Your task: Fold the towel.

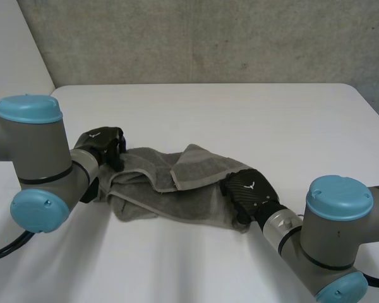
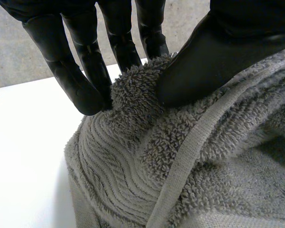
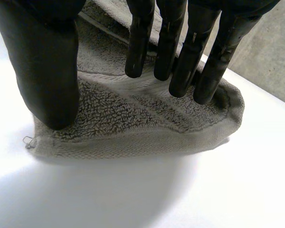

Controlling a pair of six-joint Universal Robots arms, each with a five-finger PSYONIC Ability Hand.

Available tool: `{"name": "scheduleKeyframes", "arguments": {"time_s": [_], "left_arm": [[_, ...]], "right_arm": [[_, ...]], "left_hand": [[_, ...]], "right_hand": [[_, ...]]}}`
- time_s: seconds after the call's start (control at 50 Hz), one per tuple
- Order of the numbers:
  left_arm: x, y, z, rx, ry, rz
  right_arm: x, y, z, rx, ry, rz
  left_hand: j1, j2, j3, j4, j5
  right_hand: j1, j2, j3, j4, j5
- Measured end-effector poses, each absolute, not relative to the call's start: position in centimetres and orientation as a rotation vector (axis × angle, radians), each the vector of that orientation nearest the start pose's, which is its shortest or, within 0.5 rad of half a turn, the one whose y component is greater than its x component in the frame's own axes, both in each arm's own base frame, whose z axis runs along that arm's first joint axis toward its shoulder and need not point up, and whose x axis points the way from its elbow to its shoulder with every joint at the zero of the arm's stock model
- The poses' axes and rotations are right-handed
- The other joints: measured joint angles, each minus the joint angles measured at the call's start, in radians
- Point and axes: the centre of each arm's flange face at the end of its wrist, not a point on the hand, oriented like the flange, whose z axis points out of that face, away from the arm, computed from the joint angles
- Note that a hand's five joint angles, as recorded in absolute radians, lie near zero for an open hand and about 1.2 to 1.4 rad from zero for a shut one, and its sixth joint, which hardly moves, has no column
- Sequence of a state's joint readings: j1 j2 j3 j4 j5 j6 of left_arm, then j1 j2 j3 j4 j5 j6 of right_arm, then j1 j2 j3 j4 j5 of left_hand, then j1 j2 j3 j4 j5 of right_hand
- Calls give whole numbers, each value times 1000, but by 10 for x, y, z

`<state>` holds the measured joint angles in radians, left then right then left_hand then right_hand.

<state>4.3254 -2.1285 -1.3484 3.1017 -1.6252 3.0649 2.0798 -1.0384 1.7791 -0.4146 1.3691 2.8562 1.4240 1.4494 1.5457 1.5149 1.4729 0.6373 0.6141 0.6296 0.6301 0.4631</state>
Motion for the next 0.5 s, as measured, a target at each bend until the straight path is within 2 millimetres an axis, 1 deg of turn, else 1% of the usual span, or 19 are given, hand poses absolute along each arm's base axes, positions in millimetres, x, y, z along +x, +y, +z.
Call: {"name": "scheduleKeyframes", "arguments": {"time_s": [0.06, 0.18, 0.36, 0.42, 0.48, 0.5], "left_arm": [[-263, -308, 175, 384, 2765, -1866], [-264, -307, 174, 390, 2768, -1864], [-264, -307, 174, 390, 2768, -1863], [-264, -307, 174, 391, 2768, -1863], [-264, -307, 174, 391, 2769, -1863], [-264, -307, 174, 391, 2769, -1863]], "right_arm": [[296, -224, 108, -1055, 2081, -1635], [296, -223, 107, -1056, 2077, -1638], [298, -220, 99, -1070, 2088, -1610], [298, -219, 97, -1073, 2090, -1602], [298, -219, 96, -1075, 2091, -1598], [298, -219, 96, -1075, 2092, -1596]], "left_hand": [[-1, 0, 0, 0, 0], [-1, 0, 0, 0, 0], [-1, 0, 0, 0, 0], [-1, 0, 0, 0, 0], [-1, 0, 0, 0, 0], [-1, 0, 0, 0, 0]], "right_hand": [[18, 21, 19, 18, 18], [147, 174, 156, 154, 140], [170, 190, 176, 176, 169], [215, 240, 222, 222, 216], [330, 352, 332, 334, 332], [481, 503, 473, 482, 479]]}}
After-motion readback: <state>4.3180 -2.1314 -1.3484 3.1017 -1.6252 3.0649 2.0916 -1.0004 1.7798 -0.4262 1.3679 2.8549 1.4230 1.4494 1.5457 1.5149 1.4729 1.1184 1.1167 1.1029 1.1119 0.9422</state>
